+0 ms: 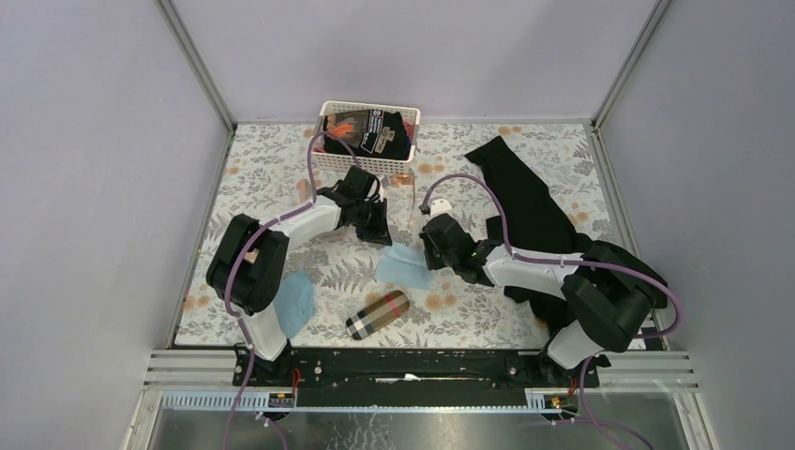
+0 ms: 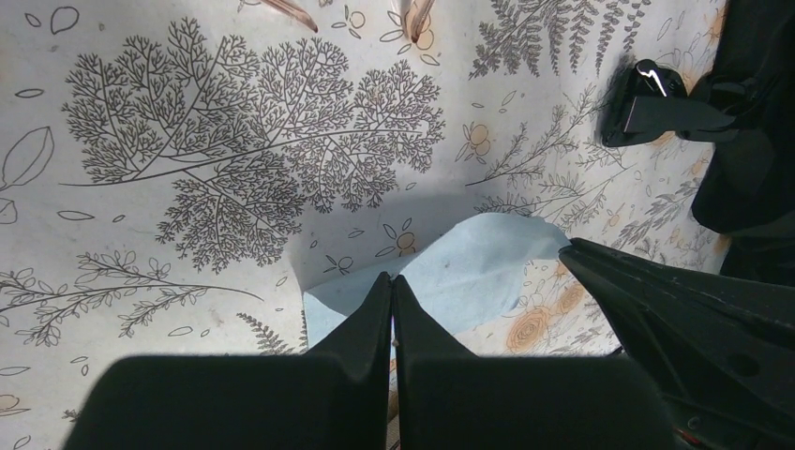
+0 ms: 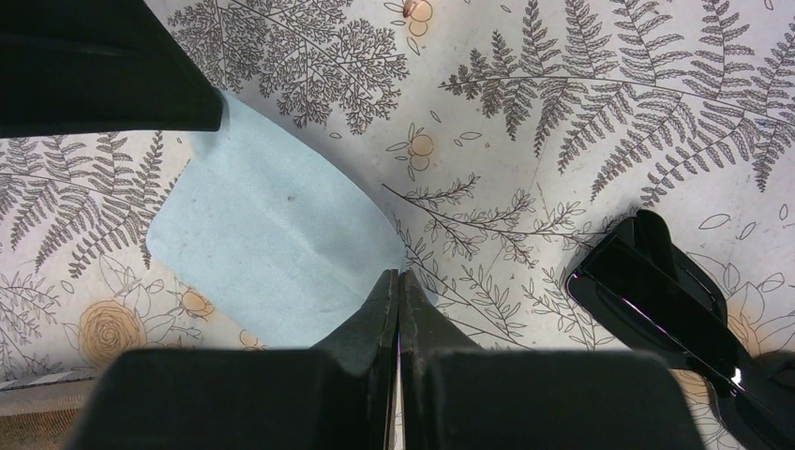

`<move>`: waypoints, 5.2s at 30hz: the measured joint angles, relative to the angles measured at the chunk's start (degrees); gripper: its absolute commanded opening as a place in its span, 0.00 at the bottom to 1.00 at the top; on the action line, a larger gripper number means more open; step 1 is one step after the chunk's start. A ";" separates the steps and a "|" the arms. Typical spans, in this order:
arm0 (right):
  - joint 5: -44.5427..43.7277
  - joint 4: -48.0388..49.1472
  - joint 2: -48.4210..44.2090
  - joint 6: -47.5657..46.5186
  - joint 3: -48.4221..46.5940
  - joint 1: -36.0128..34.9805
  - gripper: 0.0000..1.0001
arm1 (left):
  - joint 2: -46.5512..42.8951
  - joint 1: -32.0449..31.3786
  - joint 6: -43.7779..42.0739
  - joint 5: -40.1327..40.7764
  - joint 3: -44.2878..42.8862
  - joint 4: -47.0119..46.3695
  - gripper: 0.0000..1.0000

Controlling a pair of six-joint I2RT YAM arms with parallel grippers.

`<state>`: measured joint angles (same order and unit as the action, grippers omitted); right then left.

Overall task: Organize the sunglasses
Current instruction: Fold the glasses cleaning cloth at the center of the board, then move the sunglasses case at the center of the board.

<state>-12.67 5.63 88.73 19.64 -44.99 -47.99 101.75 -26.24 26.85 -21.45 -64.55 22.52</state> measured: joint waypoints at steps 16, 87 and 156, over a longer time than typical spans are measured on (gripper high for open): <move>5.38 0.70 -0.02 -1.46 2.29 -0.02 0.00 | -0.68 0.00 -0.17 -0.20 5.64 -0.22 0.00; 11.56 -1.40 4.83 22.60 -0.90 0.94 0.00 | -0.46 -0.72 3.67 -1.25 7.91 -3.13 0.34; 3.21 -7.50 -9.44 14.67 1.81 2.78 0.32 | 4.02 -1.90 -16.35 21.20 -3.21 11.72 0.01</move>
<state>-9.45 -1.87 79.29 34.30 -43.18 -45.21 105.78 -28.14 10.50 -0.25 -67.77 34.24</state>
